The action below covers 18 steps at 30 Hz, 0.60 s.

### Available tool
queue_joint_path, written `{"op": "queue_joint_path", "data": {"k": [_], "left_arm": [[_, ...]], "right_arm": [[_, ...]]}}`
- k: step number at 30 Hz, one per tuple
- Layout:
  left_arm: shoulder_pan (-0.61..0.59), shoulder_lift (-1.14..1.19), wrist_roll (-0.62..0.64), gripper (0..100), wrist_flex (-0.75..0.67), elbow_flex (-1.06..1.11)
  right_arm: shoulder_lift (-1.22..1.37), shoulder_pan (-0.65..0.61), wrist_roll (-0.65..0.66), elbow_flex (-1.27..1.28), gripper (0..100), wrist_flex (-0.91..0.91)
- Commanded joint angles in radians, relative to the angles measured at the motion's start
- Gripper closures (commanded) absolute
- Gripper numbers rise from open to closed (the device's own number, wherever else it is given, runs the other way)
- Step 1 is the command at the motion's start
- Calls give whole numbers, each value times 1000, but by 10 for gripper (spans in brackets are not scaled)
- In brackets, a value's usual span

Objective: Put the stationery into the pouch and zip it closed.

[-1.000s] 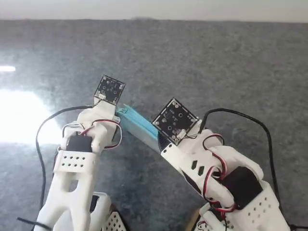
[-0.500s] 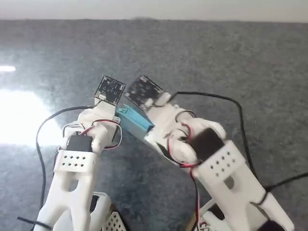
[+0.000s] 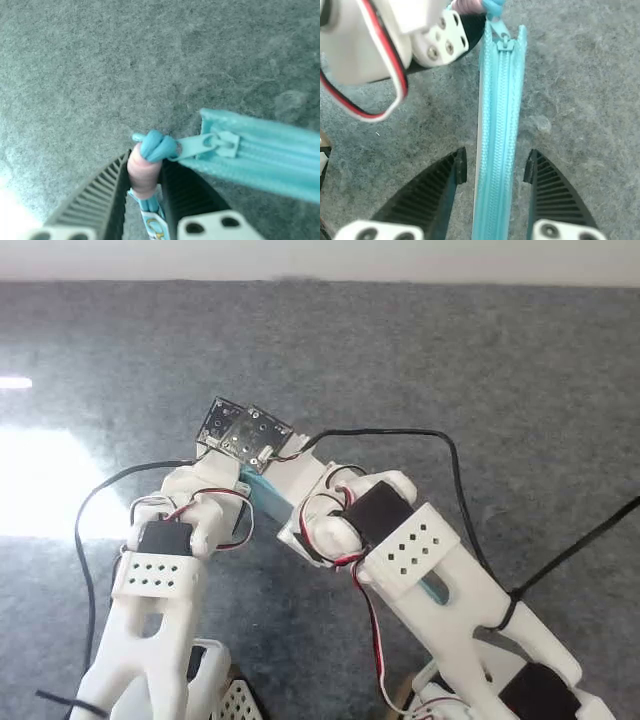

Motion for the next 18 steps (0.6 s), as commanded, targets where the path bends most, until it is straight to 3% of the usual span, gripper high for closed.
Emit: {"op": "queue_joint_path", "data": {"k": [1, 8, 18], "left_arm": [[-5, 2, -3, 991, 5, -54], [-5, 9, -3, 991, 5, -54], [-5, 14, -8, 991, 9, -44]], "right_arm": [[-4, 38, -11, 28, 997, -65], [-4, 107, -11, 143, 991, -166], [-15, 151, -15, 143, 991, -165]]}}
